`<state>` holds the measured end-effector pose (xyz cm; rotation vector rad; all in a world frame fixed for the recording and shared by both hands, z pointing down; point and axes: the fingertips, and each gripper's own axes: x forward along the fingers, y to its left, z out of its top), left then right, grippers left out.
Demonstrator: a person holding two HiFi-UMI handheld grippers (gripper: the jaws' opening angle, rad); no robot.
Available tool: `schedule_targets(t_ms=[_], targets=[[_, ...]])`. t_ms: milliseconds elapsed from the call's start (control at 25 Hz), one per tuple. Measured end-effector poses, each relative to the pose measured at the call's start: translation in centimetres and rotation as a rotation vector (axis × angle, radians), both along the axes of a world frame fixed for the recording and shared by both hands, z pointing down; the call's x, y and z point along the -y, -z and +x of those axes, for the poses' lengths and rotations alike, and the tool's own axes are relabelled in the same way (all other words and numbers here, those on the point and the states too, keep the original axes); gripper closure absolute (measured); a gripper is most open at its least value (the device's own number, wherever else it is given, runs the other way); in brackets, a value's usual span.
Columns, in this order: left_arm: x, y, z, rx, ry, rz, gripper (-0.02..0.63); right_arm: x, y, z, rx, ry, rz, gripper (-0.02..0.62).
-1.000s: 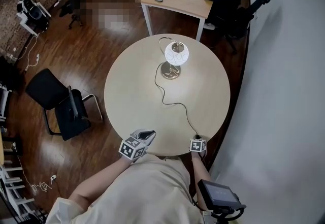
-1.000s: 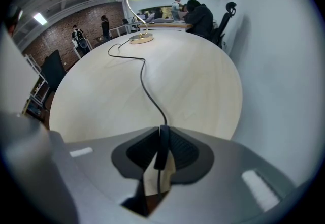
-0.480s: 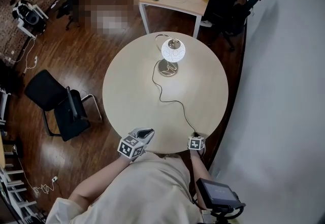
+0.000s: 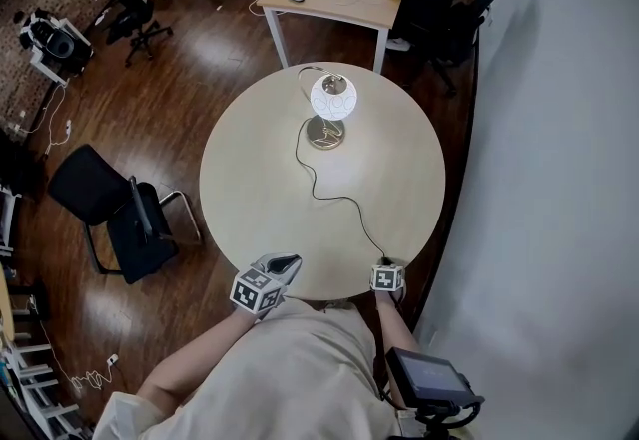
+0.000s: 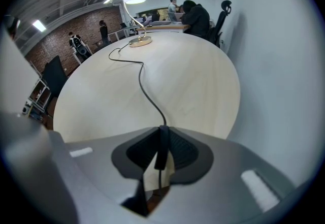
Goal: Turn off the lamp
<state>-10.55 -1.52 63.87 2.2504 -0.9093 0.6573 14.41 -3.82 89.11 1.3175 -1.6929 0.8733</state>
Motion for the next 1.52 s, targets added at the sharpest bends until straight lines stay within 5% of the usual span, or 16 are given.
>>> schedule_targets(t_ms=[440,680,880,1000,1280,1520], targets=[[-0.4,0.1,1.0,-0.029,0.001,0.006,0.596,-0.7,-0.1,0.6,0.046,-0.029,-0.04,0.537],[-1.3,0.0,0.3,-0.006,0.001,-0.014,0.595,0.5,-0.3,-0.4,0.042,0.029,0.101,0.535],[-1.9,-0.5,0.2,0.028,-0.005,-0.02,0.605,0.6,-0.1,0.0,0.059,0.016,0.129,0.526],[-1.6,-0.5,0.1,0.033,0.004,-0.017,0.606,0.6,0.4,0.0,0.058,0.017,0.147,0.457],[-1.4,-0.9,0.6,0.034,-0.007,-0.018,0.606,-1.2,-0.4,1.0,0.049,-0.102,0.119,0.488],[-1.2,-0.6,0.3,0.035,-0.004,-0.015,0.606,-1.1,-0.7,0.8,0.062,-0.109,0.123,0.508]])
